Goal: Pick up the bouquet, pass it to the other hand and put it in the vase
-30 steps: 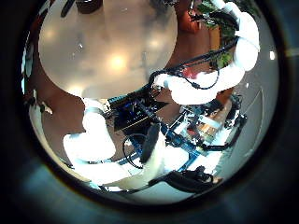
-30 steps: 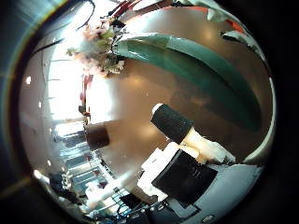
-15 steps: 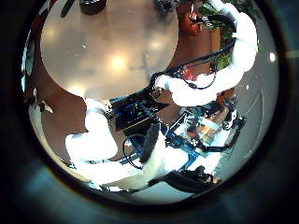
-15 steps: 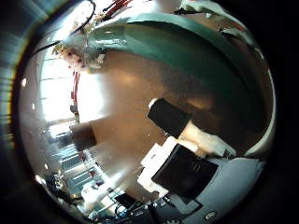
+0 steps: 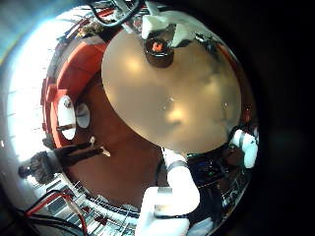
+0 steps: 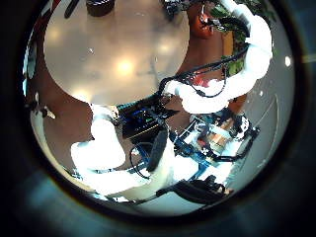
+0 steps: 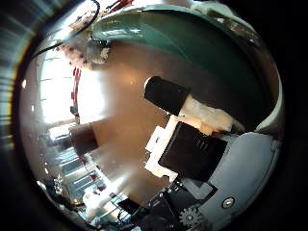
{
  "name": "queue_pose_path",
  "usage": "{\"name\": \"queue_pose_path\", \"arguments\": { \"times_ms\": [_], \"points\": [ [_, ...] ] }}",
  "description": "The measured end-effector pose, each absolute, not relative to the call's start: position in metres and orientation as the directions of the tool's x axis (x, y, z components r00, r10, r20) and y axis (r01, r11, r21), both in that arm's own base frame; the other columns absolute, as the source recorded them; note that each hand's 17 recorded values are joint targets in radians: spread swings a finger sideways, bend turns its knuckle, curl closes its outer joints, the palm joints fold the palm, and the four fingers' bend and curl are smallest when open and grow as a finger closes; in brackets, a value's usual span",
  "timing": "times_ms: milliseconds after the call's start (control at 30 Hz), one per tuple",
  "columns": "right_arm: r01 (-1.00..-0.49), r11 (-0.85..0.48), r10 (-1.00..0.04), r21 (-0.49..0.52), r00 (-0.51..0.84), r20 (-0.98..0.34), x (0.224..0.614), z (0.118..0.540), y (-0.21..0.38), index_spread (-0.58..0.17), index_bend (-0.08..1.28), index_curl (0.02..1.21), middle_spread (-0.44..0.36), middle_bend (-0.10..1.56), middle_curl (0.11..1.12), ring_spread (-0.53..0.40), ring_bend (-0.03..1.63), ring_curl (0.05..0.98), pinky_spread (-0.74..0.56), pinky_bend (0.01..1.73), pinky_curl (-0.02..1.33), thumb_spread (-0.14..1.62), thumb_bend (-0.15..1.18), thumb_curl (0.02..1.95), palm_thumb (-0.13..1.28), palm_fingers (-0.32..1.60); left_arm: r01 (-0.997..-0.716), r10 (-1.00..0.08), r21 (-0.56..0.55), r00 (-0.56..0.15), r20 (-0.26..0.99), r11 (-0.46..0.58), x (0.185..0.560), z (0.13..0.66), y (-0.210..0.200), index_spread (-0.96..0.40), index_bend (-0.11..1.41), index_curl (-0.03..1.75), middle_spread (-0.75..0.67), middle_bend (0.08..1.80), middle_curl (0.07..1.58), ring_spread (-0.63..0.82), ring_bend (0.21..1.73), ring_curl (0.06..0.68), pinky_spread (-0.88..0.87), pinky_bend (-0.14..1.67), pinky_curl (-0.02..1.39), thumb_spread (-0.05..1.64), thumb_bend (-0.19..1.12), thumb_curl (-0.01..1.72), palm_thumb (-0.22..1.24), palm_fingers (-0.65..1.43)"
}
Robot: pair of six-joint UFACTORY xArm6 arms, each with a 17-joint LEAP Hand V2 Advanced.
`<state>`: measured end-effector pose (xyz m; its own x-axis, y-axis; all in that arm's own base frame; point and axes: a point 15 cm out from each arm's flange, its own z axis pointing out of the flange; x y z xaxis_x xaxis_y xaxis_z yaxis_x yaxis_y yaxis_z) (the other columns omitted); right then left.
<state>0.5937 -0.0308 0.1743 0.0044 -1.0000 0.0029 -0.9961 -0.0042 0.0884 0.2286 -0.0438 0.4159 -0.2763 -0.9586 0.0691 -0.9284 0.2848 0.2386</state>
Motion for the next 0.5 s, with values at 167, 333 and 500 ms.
{"name": "queue_pose_path", "arguments": {
  "times_ms": [167,333,500],
  "points": [
    [-0.994,-0.029,-0.999,0.106,0.031,0.021,0.584,0.191,-0.023,-0.275,1.00,0.73,-0.124,1.17,0.66,-0.184,1.29,0.511,-0.31,1.27,0.24,0.89,0.05,0.56,0.89,1.36,-0.927,-0.958,0.240,-0.279,0.071,0.288,0.228,0.416,-0.043,0.05,0.17,0.31,0.48,0.19,0.32,0.60,0.45,0.213,0.56,0.20,0.32,1.14,-0.02,0.28,0.17,0.00],
    [-0.996,-0.040,-0.999,0.083,0.043,0.033,0.581,0.217,-0.020,-0.258,1.10,0.79,-0.130,1.28,0.71,-0.185,1.38,0.561,-0.27,1.41,0.32,0.84,0.10,0.64,1.06,1.25,-0.927,-0.957,0.236,-0.281,0.072,0.290,0.229,0.418,-0.044,0.05,0.17,0.32,0.48,0.19,0.32,0.60,0.45,0.214,0.56,0.20,0.32,1.14,-0.02,0.28,0.17,0.00],
    [-0.998,-0.054,-0.998,0.035,0.055,0.039,0.573,0.265,-0.023,-0.242,1.17,0.83,-0.123,1.35,0.74,-0.184,1.43,0.599,-0.22,1.48,0.39,0.82,0.11,0.71,1.12,1.18,-0.928,-0.957,0.233,-0.281,0.072,0.291,0.229,0.420,-0.043,0.05,0.17,0.32,0.48,0.19,0.32,0.60,0.45,0.215,0.56,0.20,0.32,1.14,-0.02,0.28,0.17,0.00]
  ]
}}
